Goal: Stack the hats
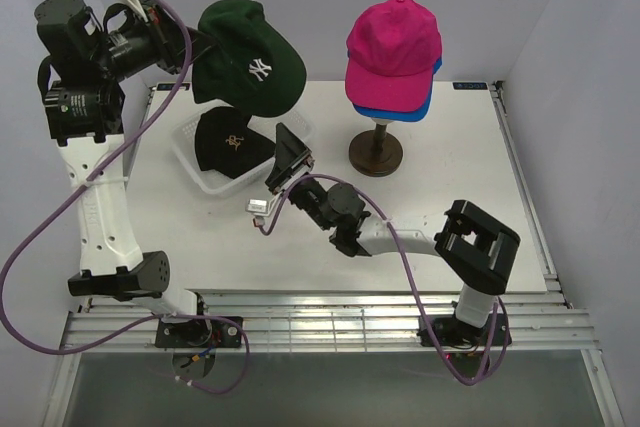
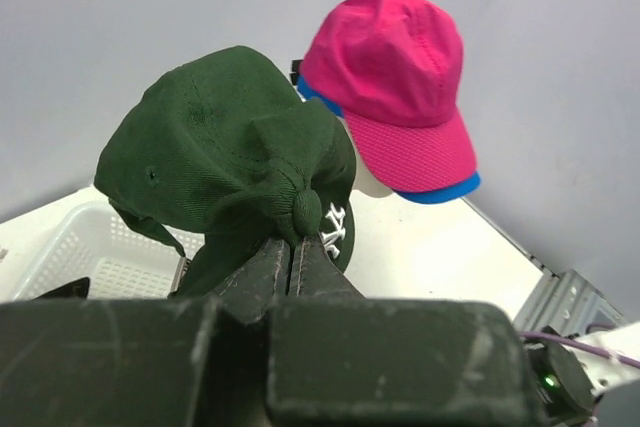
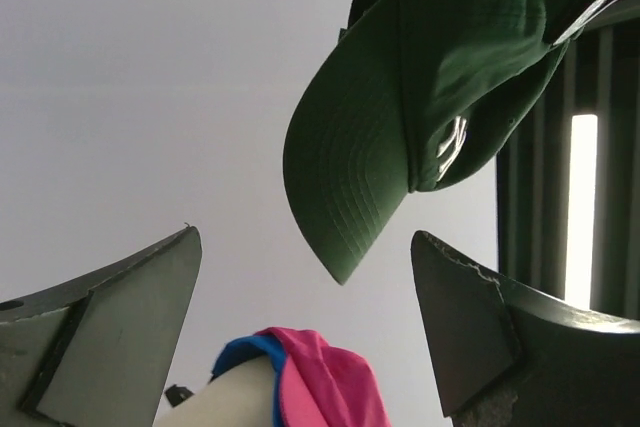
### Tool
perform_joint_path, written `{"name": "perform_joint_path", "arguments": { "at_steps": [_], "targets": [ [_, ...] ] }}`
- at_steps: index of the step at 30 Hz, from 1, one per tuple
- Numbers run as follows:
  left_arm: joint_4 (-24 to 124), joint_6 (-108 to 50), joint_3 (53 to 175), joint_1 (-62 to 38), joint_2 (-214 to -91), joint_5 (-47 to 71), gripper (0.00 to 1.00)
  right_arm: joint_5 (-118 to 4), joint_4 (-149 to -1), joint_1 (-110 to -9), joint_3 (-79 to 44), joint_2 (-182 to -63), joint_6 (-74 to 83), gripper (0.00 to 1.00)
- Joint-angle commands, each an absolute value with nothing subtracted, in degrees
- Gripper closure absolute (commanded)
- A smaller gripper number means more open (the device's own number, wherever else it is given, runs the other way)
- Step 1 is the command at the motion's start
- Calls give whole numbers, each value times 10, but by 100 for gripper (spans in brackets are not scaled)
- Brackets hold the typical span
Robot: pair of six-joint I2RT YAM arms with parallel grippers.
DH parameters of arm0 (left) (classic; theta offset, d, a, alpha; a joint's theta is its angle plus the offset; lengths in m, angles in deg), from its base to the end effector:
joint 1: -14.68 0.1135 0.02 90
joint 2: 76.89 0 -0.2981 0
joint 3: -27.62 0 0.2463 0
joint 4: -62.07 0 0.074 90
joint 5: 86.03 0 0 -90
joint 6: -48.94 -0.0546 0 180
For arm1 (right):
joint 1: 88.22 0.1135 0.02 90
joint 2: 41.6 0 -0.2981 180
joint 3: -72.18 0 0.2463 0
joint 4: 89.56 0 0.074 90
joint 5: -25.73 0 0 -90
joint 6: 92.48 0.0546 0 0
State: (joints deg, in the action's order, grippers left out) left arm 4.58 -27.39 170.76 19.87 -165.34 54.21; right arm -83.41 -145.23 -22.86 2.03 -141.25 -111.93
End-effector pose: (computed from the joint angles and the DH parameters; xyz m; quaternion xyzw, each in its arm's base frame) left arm 0.2658 -0.0180 0.6072 0.1814 0.6948 -0.3527 0.6000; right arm 0.1818 0.3534 0.3415 -0.5144 0.1646 -0.3956 0.7428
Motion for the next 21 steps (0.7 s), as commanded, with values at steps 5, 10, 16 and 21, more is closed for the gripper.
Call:
{"name": "perform_joint_path", "arguments": {
  "at_steps": [5,10,16,21],
  "targets": [
    [81,-225,1690,201,-1626,612,100,-754,-1644,-276,-41,-1448,-1192,10],
    [90,-212,1685,204,-1626,629,100,-736,-1694,-299,-80,-1478,-1214,9],
    [96,-200,1664,206,-1625,648,100,-701,-1678,-299,-94,-1475,-1217,7],
    [98,-190,1644,213,-1618,665,100,-691,-1681,-299,-117,-1472,-1230,11]
  ]
}}
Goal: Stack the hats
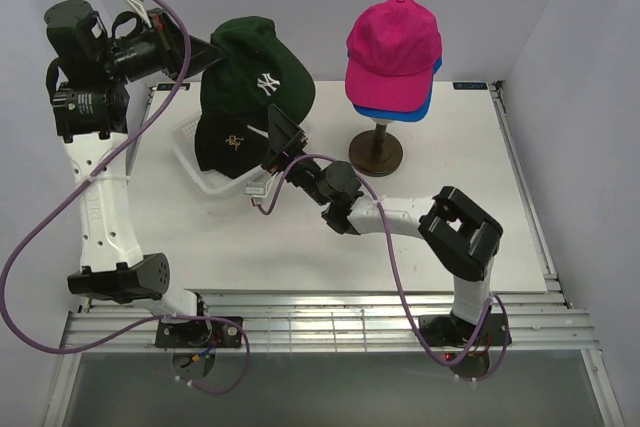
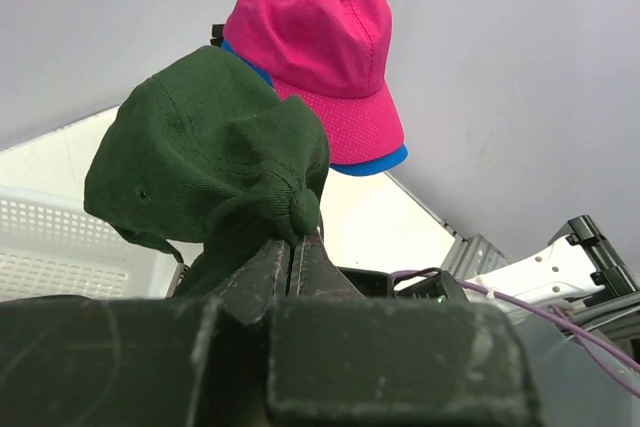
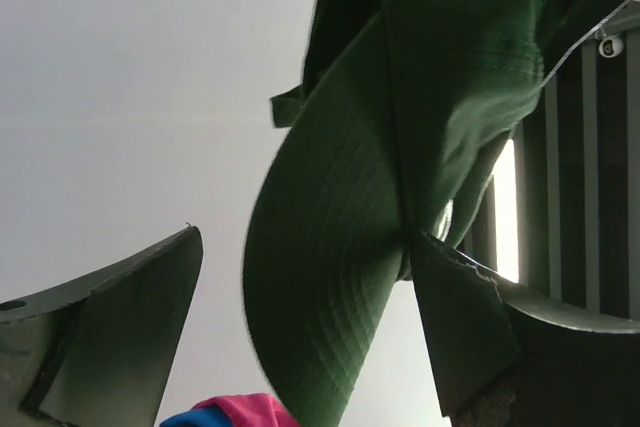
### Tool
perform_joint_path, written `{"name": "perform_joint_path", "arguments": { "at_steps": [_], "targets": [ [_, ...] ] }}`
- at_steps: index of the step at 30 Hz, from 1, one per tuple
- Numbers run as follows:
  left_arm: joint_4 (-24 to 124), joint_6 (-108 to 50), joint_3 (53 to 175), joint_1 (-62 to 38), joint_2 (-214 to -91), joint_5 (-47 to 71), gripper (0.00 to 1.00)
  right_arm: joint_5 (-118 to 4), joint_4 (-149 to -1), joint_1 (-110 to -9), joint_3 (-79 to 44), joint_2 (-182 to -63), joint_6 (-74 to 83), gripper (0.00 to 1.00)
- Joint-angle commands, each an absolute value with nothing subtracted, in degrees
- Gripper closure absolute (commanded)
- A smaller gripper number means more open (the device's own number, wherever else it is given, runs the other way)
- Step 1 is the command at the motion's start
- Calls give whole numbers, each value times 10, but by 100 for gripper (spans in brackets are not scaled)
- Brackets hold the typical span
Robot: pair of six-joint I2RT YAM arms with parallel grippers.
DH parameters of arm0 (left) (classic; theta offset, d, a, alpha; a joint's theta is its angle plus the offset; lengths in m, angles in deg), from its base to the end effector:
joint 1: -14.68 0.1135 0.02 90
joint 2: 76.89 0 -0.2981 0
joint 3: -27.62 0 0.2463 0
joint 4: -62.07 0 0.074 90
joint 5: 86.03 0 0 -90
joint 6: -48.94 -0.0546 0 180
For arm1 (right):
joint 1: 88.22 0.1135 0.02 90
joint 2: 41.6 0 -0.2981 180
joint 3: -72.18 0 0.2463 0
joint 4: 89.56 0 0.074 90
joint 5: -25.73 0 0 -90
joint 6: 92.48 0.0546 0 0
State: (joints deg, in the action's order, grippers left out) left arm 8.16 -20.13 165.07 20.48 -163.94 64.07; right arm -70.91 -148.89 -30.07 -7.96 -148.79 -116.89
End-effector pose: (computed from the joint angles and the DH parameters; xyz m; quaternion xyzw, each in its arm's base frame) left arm 0.2661 -0.0205 0.5948 0.1880 0.6927 -0.4397 0.5398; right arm 0.2354 0.3669 0.3548 -0.4776 0.0819 -0.4369 0.7579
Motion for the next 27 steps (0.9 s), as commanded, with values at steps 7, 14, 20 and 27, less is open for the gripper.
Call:
{"name": "perform_joint_path", "arguments": {
  "at_steps": [7,14,20,27],
  "targets": [
    [89,-200,1638,221,-1619,651,100,-670,-1680,-296,-127,-1450,-1246,49],
    [12,-315,1641,227,-1619,513,91,-810,-1595,-232,-135,-1388,-1184,92],
    [-42,-452,1599,227,-1604,364,25,-1108,-1039,-150,-243,-1313,-859,92],
    [-100,-544,1648,228,-1598,294,2,-1024,-442,-151,-480,-1342,-349,92]
  ]
}}
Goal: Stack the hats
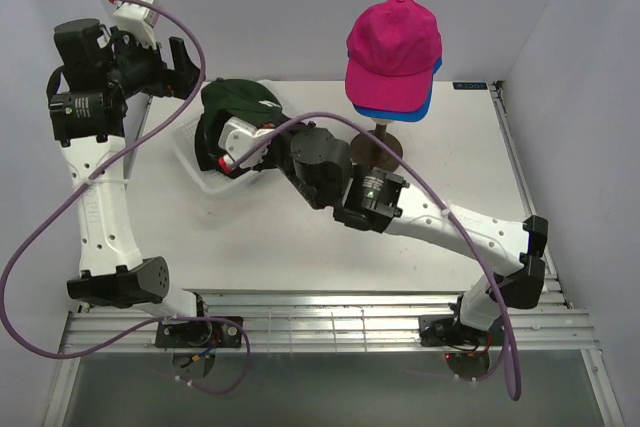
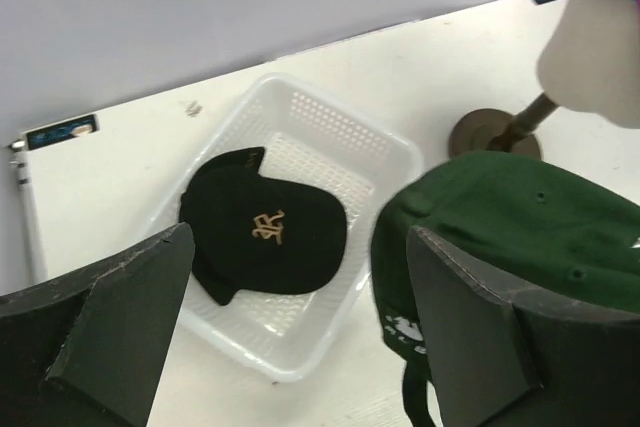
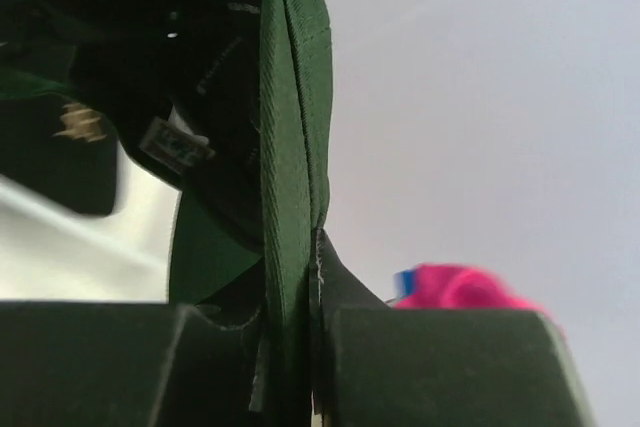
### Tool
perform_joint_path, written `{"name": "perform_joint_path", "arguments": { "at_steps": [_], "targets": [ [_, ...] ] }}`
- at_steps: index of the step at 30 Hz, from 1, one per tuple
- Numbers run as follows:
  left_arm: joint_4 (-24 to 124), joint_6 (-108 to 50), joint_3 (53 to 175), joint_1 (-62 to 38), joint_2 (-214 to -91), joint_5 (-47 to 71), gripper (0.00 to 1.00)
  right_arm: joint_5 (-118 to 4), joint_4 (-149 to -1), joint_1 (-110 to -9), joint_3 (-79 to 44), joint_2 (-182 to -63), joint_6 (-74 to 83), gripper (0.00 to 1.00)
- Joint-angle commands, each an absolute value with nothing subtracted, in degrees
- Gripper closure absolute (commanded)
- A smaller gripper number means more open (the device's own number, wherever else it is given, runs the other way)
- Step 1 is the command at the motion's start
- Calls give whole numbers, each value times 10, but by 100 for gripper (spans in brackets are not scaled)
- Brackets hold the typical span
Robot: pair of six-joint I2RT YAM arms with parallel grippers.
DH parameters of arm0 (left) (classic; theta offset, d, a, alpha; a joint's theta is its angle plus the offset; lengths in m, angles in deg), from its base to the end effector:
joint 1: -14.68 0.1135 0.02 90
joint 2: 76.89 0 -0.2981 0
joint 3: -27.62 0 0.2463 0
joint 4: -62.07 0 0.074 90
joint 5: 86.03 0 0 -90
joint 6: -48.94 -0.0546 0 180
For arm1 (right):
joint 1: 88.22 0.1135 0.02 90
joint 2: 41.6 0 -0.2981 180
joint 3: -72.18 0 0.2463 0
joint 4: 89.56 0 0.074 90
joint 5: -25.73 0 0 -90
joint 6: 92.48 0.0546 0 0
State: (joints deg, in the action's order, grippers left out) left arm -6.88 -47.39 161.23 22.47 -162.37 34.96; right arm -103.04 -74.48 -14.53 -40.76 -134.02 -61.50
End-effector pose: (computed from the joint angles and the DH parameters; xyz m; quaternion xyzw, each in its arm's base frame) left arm 0.2751 0.0093 0.5511 0.1415 0.7952 -0.1510 0.5699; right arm 0.1393 0.3544 0.5087 -0.4828 0.4795 -0.1324 0.7207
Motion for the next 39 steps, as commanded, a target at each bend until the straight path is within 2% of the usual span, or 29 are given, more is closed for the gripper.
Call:
{"name": "perform_joint_path", "arguments": {
  "at_steps": [1,2,5,6,7,8,9,10,11,13,16,21,22,24,25,26,28,29,31,33,35,39],
  "targets": [
    [-106,-550,1656,227,-1597,287,2,-1001,-396,-149,-533,-1361,-288,92],
    [-106,-556,1656,228,-1597,272,2,-980,-310,-151,-559,-1372,-264,92],
    [-120,-578,1647,228,-1593,268,2,-849,-174,-161,-640,-1407,-184,92],
    [-125,-589,1644,228,-1592,273,2,-750,-159,-182,-644,-1409,-175,92],
    [-135,-591,1641,228,-1592,279,2,-720,-155,-193,-636,-1403,-166,92],
    [-138,-593,1634,228,-1592,283,2,-737,-160,-204,-609,-1400,-124,92],
    [-141,-595,1630,228,-1592,287,2,-859,-146,-220,-610,-1403,-98,92],
    [-143,-595,1627,228,-1592,288,2,-882,-118,-233,-627,-1426,-79,92],
    [-143,-595,1624,228,-1591,288,2,-880,-92,-246,-655,-1437,-63,92],
    [-143,-593,1622,228,-1592,292,2,-802,-107,-257,-698,-1431,-62,92],
    [-140,-588,1627,228,-1598,297,2,-754,-206,-256,-679,-1387,-95,92],
    [-128,-573,1606,228,-1597,302,2,-873,-368,-256,-660,-1349,-172,92],
    [-126,-571,1601,228,-1597,302,2,-897,-406,-256,-652,-1347,-226,92],
    [-122,-566,1598,228,-1599,299,2,-979,-544,-256,-645,-1347,-293,92],
    [-119,-564,1595,228,-1599,300,2,-1011,-605,-256,-639,-1350,-338,92],
    [-116,-561,1591,228,-1599,300,2,-1038,-757,-256,-619,-1355,-451,92],
    [-114,-556,1589,228,-1598,303,2,-1100,-940,-259,-608,-1390,-599,92],
    [-113,-553,1586,228,-1599,305,2,-1108,-1018,-263,-652,-1414,-741,92],
    [-111,-549,1583,228,-1598,315,2,-1091,-1165,-281,-727,-1495,-861,92],
    [-109,-548,1579,228,-1599,323,2,-1048,-1281,-317,-699,-1497,-952,92],
    [-109,-545,1579,228,-1600,328,2,-1051,-1273,-347,-704,-1498,-971,92],
    [-108,-536,1585,228,-1618,360,3,-1062,-1315,-421,-635,-1466,-1065,92]
  ]
}}
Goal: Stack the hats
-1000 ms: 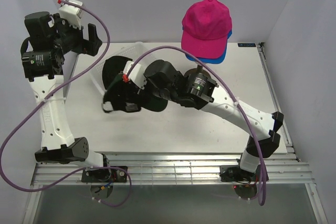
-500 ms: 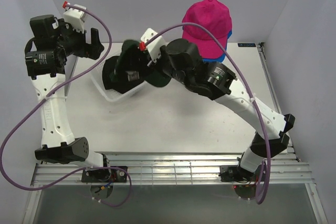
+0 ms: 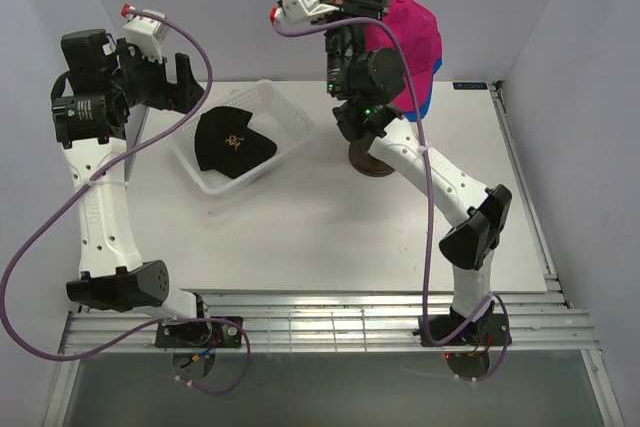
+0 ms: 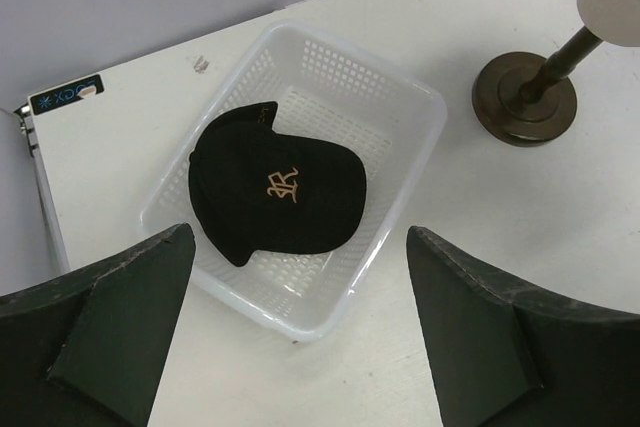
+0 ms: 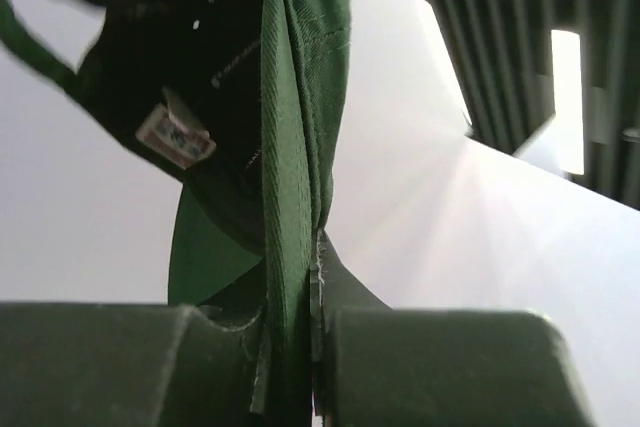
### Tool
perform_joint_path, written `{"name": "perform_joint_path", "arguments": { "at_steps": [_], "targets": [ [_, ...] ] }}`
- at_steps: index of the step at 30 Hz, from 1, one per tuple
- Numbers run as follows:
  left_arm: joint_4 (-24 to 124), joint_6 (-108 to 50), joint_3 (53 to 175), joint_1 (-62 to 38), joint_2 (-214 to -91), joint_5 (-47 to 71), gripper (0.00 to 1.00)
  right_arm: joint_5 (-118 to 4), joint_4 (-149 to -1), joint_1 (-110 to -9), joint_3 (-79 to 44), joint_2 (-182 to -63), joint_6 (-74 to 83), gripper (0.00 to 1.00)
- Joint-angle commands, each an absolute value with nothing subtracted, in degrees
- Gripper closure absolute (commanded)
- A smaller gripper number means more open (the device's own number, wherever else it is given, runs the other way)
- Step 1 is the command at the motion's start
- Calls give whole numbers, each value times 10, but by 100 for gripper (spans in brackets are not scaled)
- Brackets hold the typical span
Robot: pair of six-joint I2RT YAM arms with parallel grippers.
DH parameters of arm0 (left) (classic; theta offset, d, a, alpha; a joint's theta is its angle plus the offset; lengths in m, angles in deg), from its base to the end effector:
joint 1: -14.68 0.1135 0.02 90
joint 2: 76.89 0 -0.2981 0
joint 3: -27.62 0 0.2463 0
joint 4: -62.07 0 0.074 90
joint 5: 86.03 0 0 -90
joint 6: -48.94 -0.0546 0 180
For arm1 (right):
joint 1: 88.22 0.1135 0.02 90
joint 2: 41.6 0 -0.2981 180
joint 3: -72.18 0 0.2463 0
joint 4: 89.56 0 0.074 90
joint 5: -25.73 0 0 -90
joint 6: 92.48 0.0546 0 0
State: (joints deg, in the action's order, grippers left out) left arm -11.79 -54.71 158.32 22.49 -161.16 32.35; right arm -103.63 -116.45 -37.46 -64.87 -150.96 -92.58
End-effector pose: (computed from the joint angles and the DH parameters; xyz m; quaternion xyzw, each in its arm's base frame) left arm 0.2694 0.0107 0.5323 0.1693 0.8210 -0.1121 0.5337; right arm 0.2825 0.2912 0.6039 -0.1624 0.3982 -0.3984 0.8101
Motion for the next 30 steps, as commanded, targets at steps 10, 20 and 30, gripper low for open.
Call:
{"name": "perform_joint_path", "arguments": {
  "at_steps": [10,20,30],
  "targets": [
    [-102,-521,1595,228,-1628,383,5,-1123,-1222,-452,-479,-1395,-1175,92],
    [-102,-527,1582,228,-1619,384,5,-1202,-1067,-418,-403,-1349,-1147,92],
    [-100,-530,1573,228,-1614,388,5,-1242,-994,-366,-375,-1333,-1104,92]
  ]
}}
